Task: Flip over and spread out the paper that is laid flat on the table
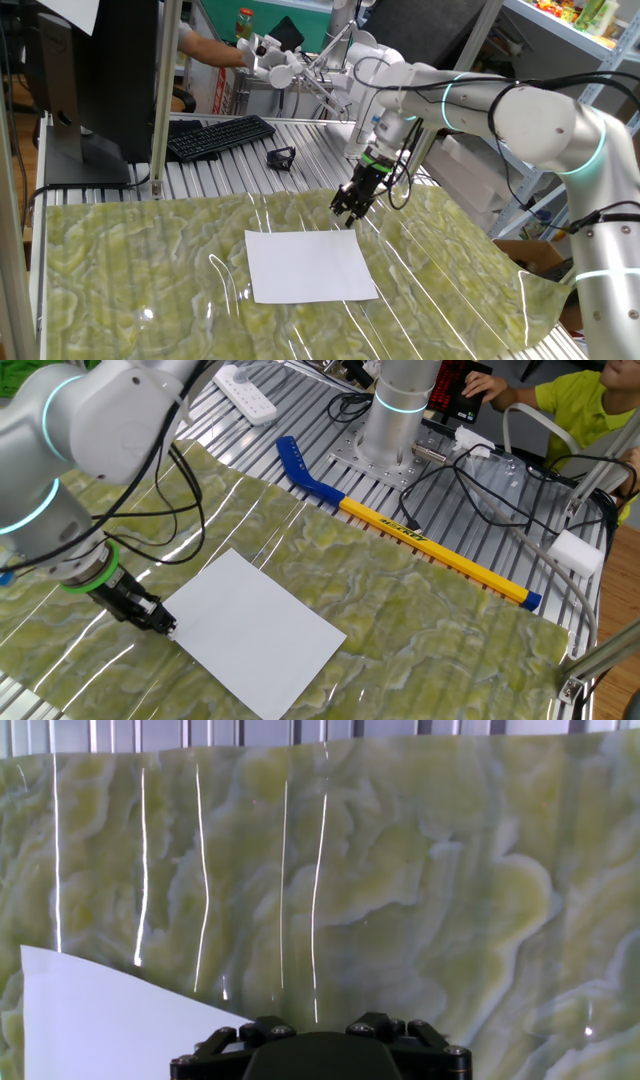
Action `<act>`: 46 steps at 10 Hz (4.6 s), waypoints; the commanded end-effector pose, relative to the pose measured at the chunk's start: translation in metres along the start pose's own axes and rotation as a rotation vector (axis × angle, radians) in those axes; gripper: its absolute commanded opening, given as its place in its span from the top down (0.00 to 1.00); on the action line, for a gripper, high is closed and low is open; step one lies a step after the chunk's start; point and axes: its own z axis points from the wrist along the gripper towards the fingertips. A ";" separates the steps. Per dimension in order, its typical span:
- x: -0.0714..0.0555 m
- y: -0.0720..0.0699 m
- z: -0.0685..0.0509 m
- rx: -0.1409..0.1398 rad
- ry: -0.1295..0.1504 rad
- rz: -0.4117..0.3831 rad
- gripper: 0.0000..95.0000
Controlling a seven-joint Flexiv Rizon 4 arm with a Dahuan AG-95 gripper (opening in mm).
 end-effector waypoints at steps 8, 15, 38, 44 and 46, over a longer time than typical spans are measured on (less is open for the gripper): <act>0.001 0.003 0.003 -0.002 0.016 0.009 0.40; 0.020 0.012 0.017 0.017 -0.005 0.048 0.40; 0.029 0.032 -0.022 0.042 -0.017 0.055 1.00; 0.033 0.040 -0.068 0.085 -0.018 0.029 1.00; 0.037 0.046 -0.082 0.106 -0.018 0.023 1.00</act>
